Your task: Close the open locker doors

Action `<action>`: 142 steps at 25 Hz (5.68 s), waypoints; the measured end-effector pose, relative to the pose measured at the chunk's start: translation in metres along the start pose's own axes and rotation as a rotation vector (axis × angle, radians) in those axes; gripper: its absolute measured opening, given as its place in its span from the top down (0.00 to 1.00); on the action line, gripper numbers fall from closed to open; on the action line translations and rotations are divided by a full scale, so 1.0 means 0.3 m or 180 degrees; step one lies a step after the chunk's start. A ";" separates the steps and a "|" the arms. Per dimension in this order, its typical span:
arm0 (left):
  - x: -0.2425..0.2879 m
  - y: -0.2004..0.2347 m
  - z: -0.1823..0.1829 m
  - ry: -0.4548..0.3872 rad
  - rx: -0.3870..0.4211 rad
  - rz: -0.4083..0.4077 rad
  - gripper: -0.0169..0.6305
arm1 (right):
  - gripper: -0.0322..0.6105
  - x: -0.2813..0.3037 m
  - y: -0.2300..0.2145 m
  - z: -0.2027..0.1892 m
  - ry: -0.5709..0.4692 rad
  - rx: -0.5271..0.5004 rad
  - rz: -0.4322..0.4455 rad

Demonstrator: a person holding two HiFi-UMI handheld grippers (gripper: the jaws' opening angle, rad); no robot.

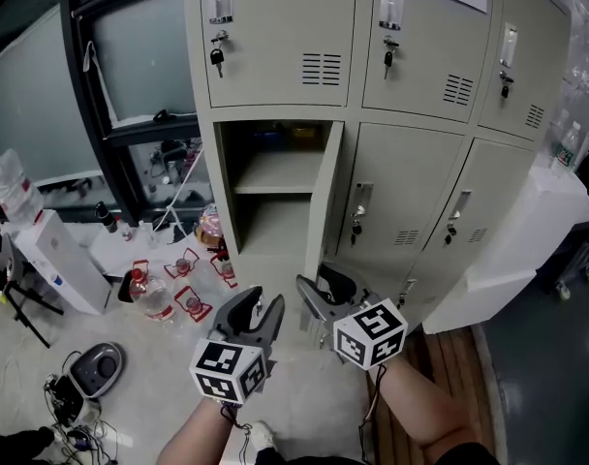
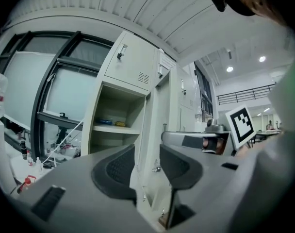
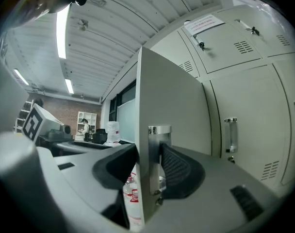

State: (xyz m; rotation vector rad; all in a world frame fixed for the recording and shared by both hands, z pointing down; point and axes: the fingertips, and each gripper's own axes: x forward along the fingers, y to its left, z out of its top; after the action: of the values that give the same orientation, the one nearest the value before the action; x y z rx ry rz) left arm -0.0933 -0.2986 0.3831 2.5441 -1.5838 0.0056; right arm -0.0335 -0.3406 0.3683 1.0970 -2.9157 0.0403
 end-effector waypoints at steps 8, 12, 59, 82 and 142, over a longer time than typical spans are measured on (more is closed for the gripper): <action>-0.014 0.111 0.001 -0.0002 -0.0050 0.0071 0.73 | 0.69 0.116 0.056 0.002 0.0016 -0.0021 0.0027; -0.010 0.178 0.003 0.0007 -0.0060 0.0084 0.73 | 0.69 0.175 0.074 0.006 0.0004 -0.0060 -0.0063; 0.006 0.678 0.041 0.0025 -0.0007 -0.0257 0.73 | 0.77 0.772 0.015 0.015 0.0106 0.0047 -0.0934; 0.083 0.811 0.006 0.0063 -0.0063 -0.0249 0.73 | 0.81 0.927 -0.094 0.018 0.0064 0.0000 -0.1023; -0.308 -0.317 -0.179 0.0084 0.0075 0.0053 0.97 | 0.95 -0.530 0.081 -0.096 0.0186 -0.0128 -0.0798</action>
State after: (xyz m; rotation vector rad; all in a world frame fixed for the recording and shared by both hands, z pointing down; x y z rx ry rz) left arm -0.0454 -0.1682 0.4174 2.5378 -1.6046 0.0598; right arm 0.0705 -0.2166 0.3916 1.4186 -2.6930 0.0084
